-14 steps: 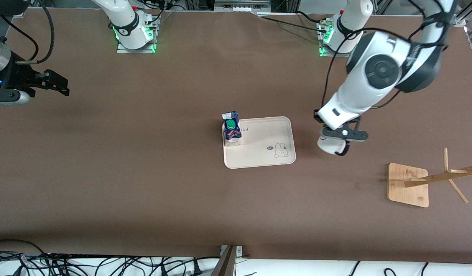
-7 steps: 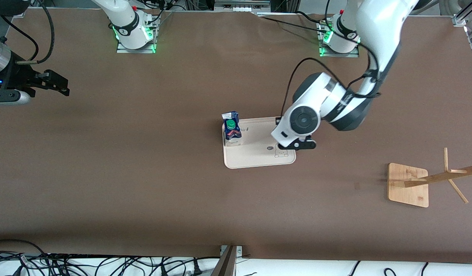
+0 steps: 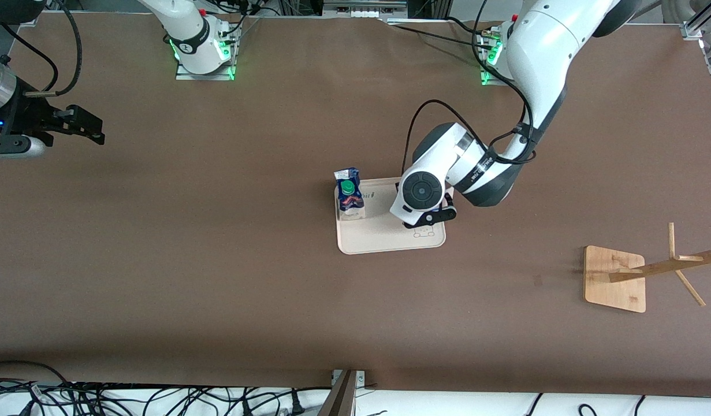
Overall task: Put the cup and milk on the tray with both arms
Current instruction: 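Carry the mug over the tray and lower it beside the carton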
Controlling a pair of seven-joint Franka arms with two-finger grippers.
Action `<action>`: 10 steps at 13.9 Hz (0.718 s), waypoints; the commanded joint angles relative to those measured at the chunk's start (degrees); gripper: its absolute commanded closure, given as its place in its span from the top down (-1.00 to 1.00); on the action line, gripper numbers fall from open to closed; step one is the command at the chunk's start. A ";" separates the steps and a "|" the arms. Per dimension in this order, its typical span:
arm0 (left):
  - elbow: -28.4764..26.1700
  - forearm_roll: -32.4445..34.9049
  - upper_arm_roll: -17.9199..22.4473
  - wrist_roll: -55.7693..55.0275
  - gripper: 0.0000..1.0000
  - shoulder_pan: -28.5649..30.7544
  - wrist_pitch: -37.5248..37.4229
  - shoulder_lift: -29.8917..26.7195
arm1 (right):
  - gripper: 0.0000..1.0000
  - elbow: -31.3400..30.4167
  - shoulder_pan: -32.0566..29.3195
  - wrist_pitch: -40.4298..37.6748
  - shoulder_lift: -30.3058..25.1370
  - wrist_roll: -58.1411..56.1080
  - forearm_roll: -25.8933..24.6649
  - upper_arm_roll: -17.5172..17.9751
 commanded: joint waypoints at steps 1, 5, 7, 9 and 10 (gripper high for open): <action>2.29 -2.24 -0.05 -0.46 -1.00 -1.33 1.12 2.52 | 1.00 1.03 -0.62 -0.85 0.26 -0.36 -0.63 0.69; 2.20 -2.77 -0.14 1.48 -0.85 -1.43 5.27 2.44 | 1.00 1.03 -0.62 -0.85 0.26 -0.36 -0.63 0.69; 2.11 -2.59 -0.05 2.53 1.00 -1.60 5.27 2.44 | 1.00 1.03 -0.62 -0.85 0.26 -0.36 -0.54 0.69; 2.20 -2.42 -0.05 2.62 1.00 -1.51 5.18 2.35 | 1.00 1.03 -0.62 -0.85 0.26 -0.36 -0.63 0.69; 2.20 -2.07 -0.14 2.62 1.00 -1.08 5.10 2.09 | 1.00 1.03 -0.62 -0.85 0.26 -0.36 -0.54 0.69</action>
